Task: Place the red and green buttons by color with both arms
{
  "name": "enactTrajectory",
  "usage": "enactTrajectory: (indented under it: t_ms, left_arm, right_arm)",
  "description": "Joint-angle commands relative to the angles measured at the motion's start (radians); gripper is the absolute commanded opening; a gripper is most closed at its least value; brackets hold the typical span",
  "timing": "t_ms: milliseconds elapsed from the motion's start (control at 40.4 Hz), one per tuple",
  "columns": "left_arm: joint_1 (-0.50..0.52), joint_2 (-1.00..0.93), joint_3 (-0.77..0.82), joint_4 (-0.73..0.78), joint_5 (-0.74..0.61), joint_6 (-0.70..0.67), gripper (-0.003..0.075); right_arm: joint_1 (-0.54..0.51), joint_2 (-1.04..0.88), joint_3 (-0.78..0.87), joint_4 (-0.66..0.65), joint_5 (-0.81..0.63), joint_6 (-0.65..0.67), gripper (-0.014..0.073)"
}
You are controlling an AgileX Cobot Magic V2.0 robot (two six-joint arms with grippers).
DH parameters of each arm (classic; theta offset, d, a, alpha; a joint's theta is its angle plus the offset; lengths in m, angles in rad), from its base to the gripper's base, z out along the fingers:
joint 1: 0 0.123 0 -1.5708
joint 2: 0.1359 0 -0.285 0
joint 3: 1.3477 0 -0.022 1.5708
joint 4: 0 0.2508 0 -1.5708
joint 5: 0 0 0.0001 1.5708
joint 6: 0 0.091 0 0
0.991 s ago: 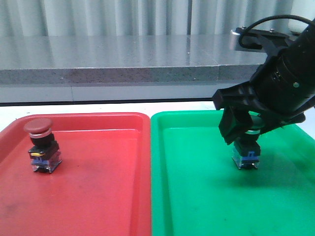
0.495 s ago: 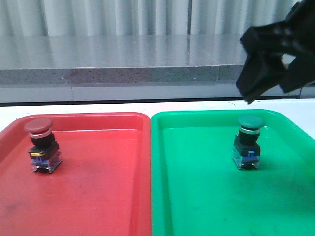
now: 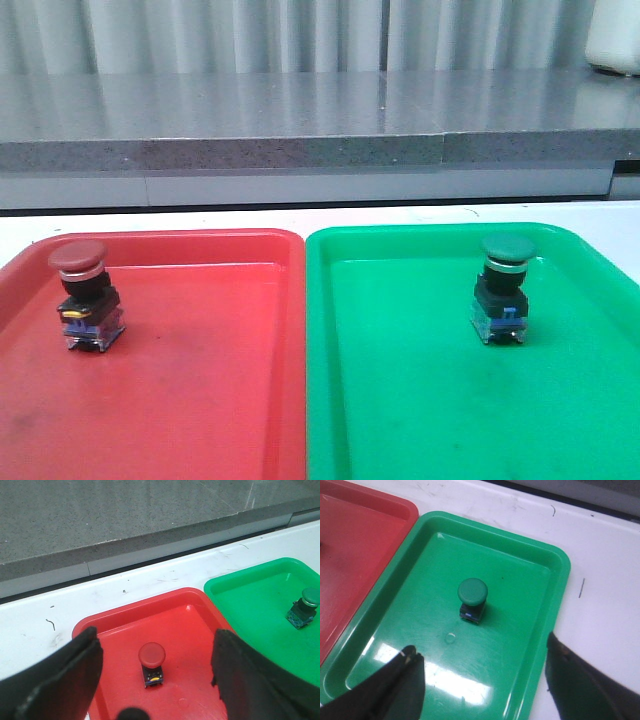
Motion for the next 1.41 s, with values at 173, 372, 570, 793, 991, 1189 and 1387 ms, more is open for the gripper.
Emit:
enactTrajectory:
  t_ms: [173, 372, 570, 793, 991, 1189, 1387]
  left_arm:
    - [-0.007, -0.001, -0.026, -0.004, -0.077, -0.002, 0.0461]
    - [-0.007, -0.001, -0.026, -0.004, -0.077, -0.002, 0.0461]
    - [-0.007, -0.001, -0.026, -0.004, -0.077, -0.002, 0.0461]
    - [-0.007, -0.001, -0.026, -0.004, -0.077, -0.002, 0.0461]
    - [-0.007, -0.001, -0.026, -0.004, -0.077, -0.002, 0.0461]
    - [-0.007, -0.001, -0.026, -0.004, -0.067, -0.002, 0.0402]
    - [-0.007, -0.001, -0.026, -0.004, -0.061, -0.002, 0.0107]
  right_arm:
    - [0.0, -0.16, -0.024, -0.018, 0.068, -0.011, 0.0524]
    - [0.0, -0.191, -0.024, -0.018, 0.084, -0.011, 0.0524]
    - [0.0, -0.191, -0.024, -0.019, 0.072, -0.011, 0.0524]
    - [0.0, -0.191, -0.024, -0.028, 0.071, -0.011, 0.0524]
    - [0.0, -0.191, -0.024, -0.053, 0.071, -0.011, 0.0482]
    - [0.0, -0.191, -0.024, -0.053, 0.071, -0.011, 0.0204]
    - [0.0, -0.191, -0.024, -0.053, 0.071, -0.011, -0.0037]
